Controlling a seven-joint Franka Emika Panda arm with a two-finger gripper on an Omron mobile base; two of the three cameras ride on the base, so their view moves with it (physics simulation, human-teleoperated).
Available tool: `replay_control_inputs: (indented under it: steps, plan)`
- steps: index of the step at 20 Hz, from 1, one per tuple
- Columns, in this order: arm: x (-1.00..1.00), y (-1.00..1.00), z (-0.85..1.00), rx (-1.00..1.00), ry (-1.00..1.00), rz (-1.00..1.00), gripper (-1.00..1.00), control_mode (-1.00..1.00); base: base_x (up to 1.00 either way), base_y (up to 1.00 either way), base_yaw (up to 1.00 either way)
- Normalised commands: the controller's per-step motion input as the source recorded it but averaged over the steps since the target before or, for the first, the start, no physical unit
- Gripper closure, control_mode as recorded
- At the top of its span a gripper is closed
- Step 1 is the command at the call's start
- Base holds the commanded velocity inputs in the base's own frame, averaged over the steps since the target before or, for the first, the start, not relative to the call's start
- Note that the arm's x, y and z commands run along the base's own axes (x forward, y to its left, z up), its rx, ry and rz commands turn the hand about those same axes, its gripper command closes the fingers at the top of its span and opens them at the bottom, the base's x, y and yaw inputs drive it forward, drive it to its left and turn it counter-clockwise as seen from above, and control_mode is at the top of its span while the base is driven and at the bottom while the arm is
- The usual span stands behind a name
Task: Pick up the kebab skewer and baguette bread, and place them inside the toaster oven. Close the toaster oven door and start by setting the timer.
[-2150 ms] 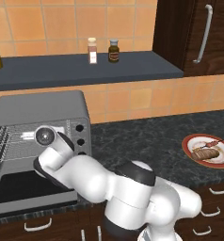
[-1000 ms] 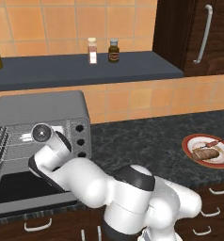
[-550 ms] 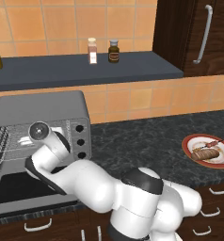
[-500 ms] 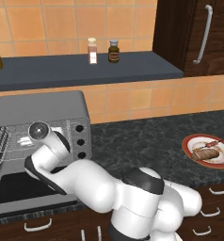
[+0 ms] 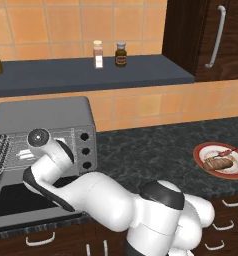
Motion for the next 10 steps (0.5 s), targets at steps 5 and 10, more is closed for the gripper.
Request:
replay_control_inputs:
  steps: [5,10]
  plan:
    - [-0.77,0.05,-0.94,0.0,0.04,0.0,-1.0,-1.0,0.0,0.0,0.0]
    - [-0.77,0.06,-0.9,0.0,0.05,0.0,-1.0,-1.0,0.0,0.0,0.0]
